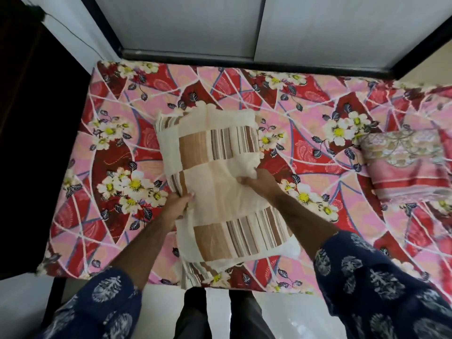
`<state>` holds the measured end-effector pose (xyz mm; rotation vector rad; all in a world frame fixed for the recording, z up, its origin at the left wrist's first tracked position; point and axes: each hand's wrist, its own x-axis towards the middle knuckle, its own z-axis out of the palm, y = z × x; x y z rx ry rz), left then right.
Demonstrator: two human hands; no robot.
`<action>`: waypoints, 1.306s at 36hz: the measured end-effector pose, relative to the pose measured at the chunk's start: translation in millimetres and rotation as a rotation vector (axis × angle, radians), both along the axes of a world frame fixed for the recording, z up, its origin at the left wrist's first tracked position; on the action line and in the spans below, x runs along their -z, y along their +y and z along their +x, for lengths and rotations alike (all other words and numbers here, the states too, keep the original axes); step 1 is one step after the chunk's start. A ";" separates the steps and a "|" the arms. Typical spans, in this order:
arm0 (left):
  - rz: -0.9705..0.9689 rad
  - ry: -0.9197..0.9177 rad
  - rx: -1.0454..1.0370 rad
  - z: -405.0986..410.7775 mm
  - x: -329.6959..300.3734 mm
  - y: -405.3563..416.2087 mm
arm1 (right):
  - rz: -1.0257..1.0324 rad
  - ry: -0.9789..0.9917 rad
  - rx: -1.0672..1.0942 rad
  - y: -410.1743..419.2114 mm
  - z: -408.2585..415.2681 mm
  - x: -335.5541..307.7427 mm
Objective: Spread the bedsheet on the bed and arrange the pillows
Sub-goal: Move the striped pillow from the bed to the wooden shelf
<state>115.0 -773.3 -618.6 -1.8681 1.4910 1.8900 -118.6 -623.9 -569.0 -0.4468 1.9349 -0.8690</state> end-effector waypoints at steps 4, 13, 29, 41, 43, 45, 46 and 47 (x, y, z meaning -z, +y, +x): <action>-0.022 0.068 0.036 8.7 -30.5 8.4 | -0.087 0.017 0.050 2.1 33.3 -50.8; 0.043 0.207 0.067 16.3 -99.8 33.2 | -0.328 -0.097 0.419 76.6 80.4 -180.4; 0.064 0.700 0.445 -117.2 -246.8 173.5 | -0.320 0.438 0.852 327.6 114.8 -316.4; -0.393 0.877 0.763 -207.6 -316.7 452.0 | -0.243 0.673 1.202 603.1 122.1 -295.8; -0.421 0.911 0.810 -219.9 -325.4 500.4 | -0.254 0.676 1.243 649.5 130.1 -297.6; -0.423 0.946 0.850 -231.7 -333.1 548.0 | -0.270 0.710 1.309 687.8 140.7 -308.2; -0.427 0.968 0.872 -239.5 -334.0 571.7 | -0.276 0.722 1.333 705.6 146.0 -316.1; -0.424 0.986 0.895 -242.4 -340.3 594.7 | -0.281 0.740 1.345 720.7 151.4 -327.0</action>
